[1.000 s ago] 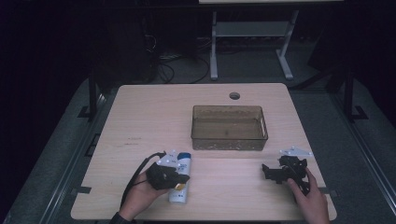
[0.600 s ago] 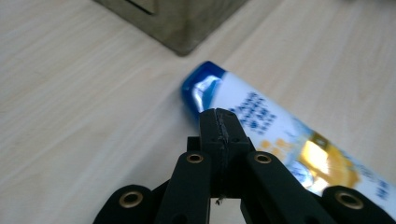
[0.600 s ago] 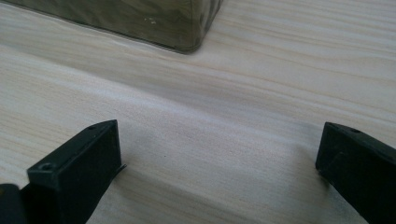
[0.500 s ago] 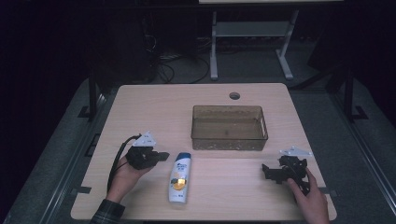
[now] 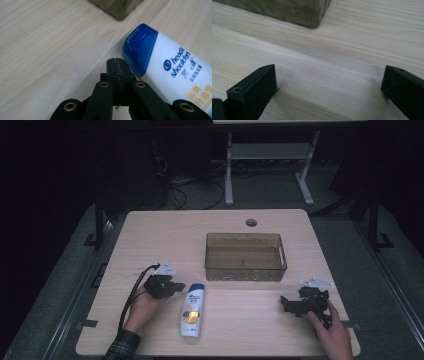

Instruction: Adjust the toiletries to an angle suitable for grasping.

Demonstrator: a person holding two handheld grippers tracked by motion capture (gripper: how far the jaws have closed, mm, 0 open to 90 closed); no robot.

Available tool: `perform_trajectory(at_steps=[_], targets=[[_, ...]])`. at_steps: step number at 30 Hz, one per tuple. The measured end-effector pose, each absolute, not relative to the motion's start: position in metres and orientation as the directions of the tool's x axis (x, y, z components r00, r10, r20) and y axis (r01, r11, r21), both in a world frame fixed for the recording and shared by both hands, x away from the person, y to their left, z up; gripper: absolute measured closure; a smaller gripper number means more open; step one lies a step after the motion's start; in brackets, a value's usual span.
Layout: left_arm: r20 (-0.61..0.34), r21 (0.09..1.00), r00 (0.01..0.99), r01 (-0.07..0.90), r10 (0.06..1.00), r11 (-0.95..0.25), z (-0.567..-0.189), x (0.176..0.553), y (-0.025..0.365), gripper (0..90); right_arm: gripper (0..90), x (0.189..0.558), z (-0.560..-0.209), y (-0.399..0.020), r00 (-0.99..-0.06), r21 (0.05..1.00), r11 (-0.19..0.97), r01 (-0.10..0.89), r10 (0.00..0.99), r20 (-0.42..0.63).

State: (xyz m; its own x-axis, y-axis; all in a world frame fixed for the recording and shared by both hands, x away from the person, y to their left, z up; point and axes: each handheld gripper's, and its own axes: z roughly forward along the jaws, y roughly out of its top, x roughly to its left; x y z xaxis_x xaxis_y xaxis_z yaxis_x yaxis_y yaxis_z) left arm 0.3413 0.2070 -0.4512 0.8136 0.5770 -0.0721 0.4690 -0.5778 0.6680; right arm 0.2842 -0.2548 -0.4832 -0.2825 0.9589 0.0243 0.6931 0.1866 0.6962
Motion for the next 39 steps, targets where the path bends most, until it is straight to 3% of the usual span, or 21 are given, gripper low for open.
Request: perform_trajectory(at_steps=[39], targets=[[-0.077,0.657,0.909,0.355,0.409,-0.665,-0.451,0.34,0.113,89.7,0.0,0.284,-0.483,-0.255,-0.282,0.696,0.186,0.693,0.959,0.025]])
